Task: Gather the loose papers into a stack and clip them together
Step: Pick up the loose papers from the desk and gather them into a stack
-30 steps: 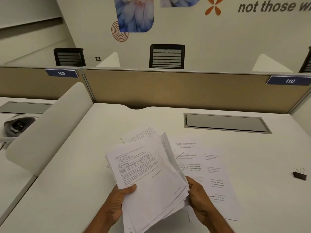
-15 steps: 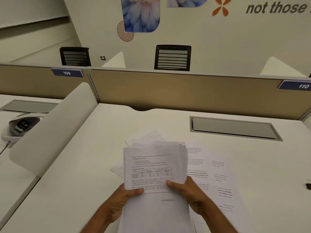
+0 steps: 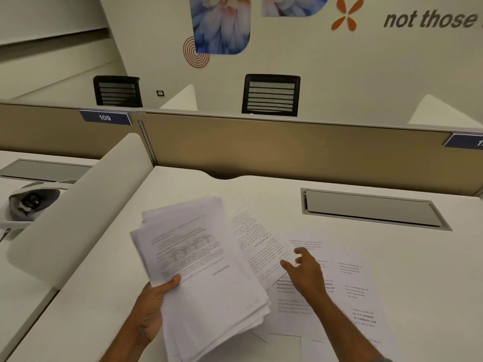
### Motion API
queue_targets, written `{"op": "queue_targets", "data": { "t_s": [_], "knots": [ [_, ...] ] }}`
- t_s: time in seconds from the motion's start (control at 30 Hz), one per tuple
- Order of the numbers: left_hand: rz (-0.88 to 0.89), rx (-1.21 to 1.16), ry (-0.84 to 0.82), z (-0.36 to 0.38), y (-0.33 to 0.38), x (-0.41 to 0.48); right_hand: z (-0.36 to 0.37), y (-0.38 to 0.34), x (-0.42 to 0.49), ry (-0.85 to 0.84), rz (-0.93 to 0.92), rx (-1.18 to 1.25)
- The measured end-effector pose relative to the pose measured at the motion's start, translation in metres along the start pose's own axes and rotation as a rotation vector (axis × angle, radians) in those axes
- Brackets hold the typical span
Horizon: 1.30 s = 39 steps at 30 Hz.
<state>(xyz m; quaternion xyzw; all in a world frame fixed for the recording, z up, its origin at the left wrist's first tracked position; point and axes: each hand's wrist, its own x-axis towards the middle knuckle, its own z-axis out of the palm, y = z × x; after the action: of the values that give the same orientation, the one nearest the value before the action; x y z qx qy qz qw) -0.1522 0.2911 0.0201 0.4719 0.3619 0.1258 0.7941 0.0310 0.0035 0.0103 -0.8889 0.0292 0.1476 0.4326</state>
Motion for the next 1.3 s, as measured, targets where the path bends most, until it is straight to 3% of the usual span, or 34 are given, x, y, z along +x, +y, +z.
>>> {"op": "queue_targets", "data": {
  "t_s": [0.13,0.33,0.6,0.7,0.8,0.97,1.13,1.3],
  "knots": [
    [0.039,-0.024,0.087,-0.019,0.001,0.018,0.008,0.004,0.037,0.020,0.008,-0.292],
    [0.078,-0.044,0.120,-0.025,0.004,0.034,0.018,0.000,0.062,-0.096,0.042,-0.579],
    [0.061,-0.094,0.115,-0.022,0.005,0.036,0.024,0.005,0.075,-0.125,0.084,-0.539],
    [0.021,-0.116,0.118,-0.022,0.006,0.031,0.024,0.007,0.072,-0.108,0.010,-0.402],
    [-0.055,-0.161,0.090,-0.020,0.005,0.024,0.018,0.007,0.060,-0.127,-0.008,-0.093],
    [-0.131,-0.219,0.059,-0.008,-0.006,0.007,-0.004,0.004,0.009,-0.226,0.105,0.436],
    [-0.142,-0.207,0.083,0.005,-0.017,-0.004,-0.009,0.015,-0.041,-0.414,0.215,0.600],
    [-0.126,-0.162,0.034,0.015,-0.019,-0.012,-0.008,0.015,-0.066,-0.472,0.261,0.628]
  ]
}}
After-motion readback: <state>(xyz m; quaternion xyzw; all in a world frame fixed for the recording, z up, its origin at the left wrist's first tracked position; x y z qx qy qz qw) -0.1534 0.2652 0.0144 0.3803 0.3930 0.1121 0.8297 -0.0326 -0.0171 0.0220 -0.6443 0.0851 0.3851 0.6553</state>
